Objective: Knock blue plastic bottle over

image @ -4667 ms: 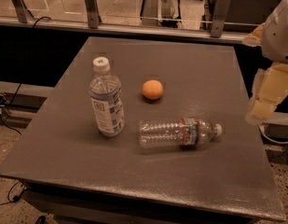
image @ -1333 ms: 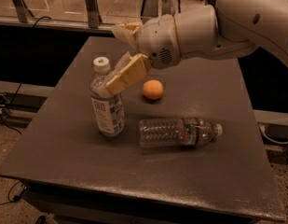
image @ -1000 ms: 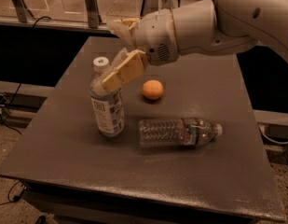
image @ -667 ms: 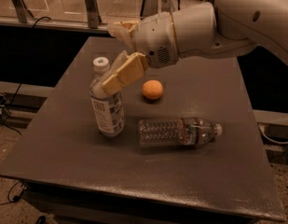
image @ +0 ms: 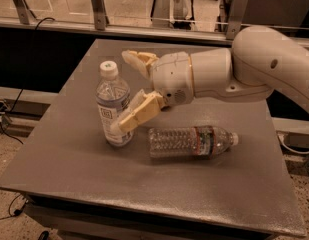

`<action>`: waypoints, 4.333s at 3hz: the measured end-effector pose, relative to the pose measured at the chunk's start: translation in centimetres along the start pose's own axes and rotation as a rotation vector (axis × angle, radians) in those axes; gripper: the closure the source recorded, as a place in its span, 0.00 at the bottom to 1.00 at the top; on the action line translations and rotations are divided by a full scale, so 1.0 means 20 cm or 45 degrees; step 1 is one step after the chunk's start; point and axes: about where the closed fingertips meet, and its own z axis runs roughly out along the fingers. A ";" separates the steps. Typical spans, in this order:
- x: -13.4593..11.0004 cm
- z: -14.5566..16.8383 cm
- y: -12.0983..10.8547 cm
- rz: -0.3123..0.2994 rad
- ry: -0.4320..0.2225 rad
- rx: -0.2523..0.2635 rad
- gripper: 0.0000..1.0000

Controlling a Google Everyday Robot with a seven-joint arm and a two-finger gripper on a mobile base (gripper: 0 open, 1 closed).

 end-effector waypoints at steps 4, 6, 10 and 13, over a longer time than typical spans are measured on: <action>0.16 0.15 -0.04 0.007 -0.108 -0.009 0.00; 0.16 0.21 -0.04 0.013 -0.190 -0.076 0.00; 0.15 0.22 -0.07 0.037 -0.127 -0.024 0.88; -0.23 0.11 -0.37 0.056 0.246 0.265 1.00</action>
Offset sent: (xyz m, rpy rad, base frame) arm 0.0100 -0.0070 -0.0250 0.0313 -0.0137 -0.0277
